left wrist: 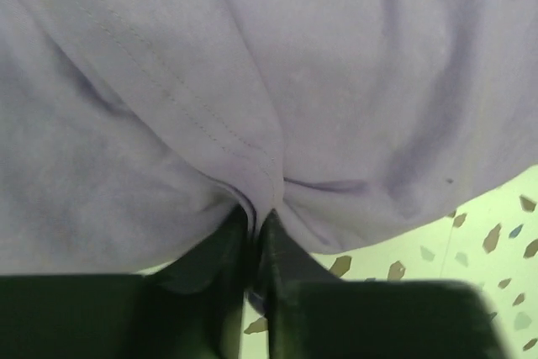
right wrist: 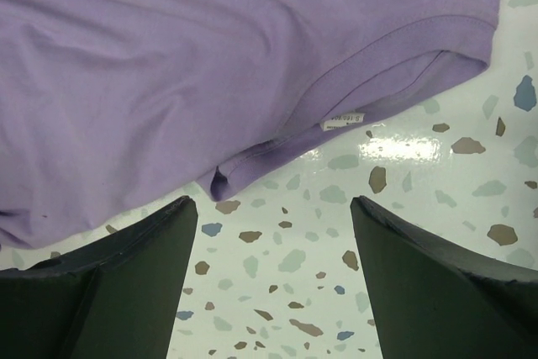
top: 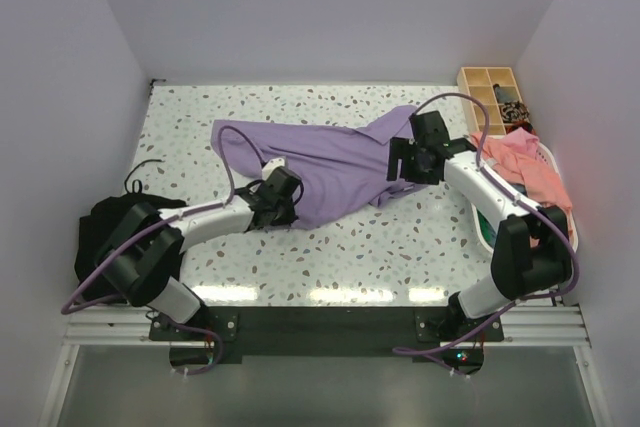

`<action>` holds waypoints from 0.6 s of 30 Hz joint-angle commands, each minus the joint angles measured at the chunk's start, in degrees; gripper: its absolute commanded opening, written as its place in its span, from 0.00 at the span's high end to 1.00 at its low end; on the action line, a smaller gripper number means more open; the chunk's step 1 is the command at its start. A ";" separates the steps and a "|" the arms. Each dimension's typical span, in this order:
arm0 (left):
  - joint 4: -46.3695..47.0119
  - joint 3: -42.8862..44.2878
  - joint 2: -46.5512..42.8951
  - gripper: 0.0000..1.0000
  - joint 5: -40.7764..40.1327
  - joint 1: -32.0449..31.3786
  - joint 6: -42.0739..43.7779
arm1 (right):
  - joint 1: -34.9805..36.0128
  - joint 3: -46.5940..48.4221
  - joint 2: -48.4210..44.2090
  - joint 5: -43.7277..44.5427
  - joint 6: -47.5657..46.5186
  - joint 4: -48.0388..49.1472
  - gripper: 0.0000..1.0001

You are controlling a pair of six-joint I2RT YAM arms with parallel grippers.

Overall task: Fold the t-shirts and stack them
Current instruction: Flatten out the tshirt

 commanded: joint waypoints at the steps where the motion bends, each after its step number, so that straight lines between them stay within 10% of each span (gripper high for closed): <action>1: -3.53 6.42 -3.82 1.00 -9.12 -0.07 5.43 | -0.01 -1.59 -1.04 -5.83 -0.39 1.17 0.23; 18: -18.14 7.30 -28.17 1.00 -16.51 12.05 11.95 | 0.08 -18.38 -5.27 -15.60 12.79 16.18 0.35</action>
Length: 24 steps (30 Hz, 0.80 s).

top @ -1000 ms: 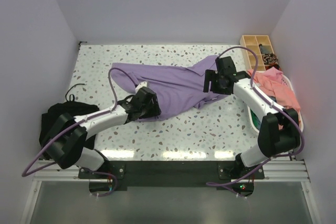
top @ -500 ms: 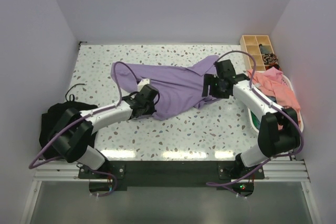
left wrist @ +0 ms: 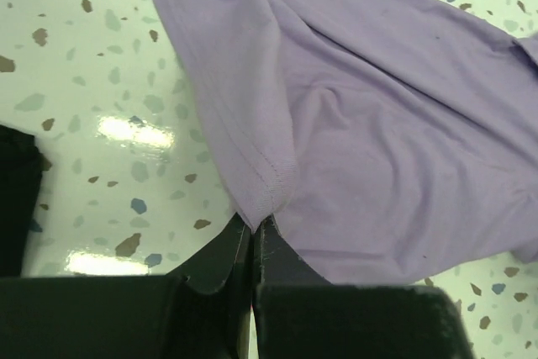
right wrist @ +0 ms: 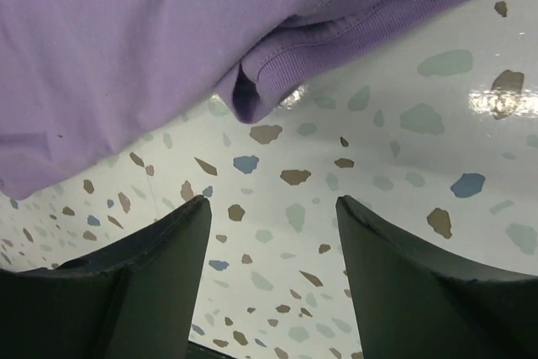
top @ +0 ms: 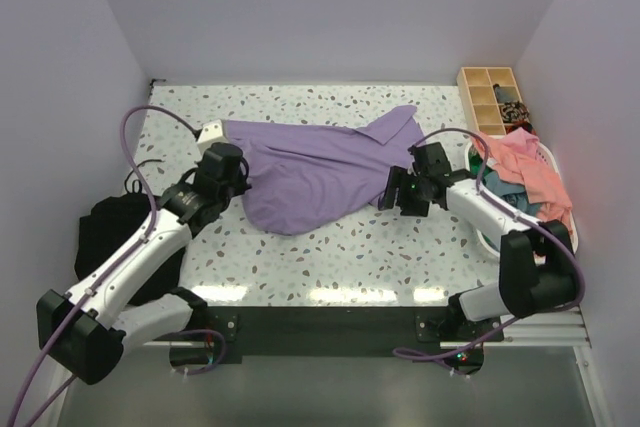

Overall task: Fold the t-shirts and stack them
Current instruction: Flatten out the tshirt

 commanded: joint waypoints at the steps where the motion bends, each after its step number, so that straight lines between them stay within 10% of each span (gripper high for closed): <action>1: -3.57 0.64 -1.55 1.00 -4.45 1.83 2.51 | 0.10 -2.27 1.69 -2.74 5.34 10.16 0.36; 19: -3.13 -0.15 -0.06 1.00 -6.22 3.59 4.62 | 0.10 -4.91 12.51 -1.51 7.45 30.39 0.58; 24: -2.78 -0.15 1.08 1.00 -5.51 3.77 5.23 | 0.10 -3.95 13.91 -2.21 6.14 30.47 0.96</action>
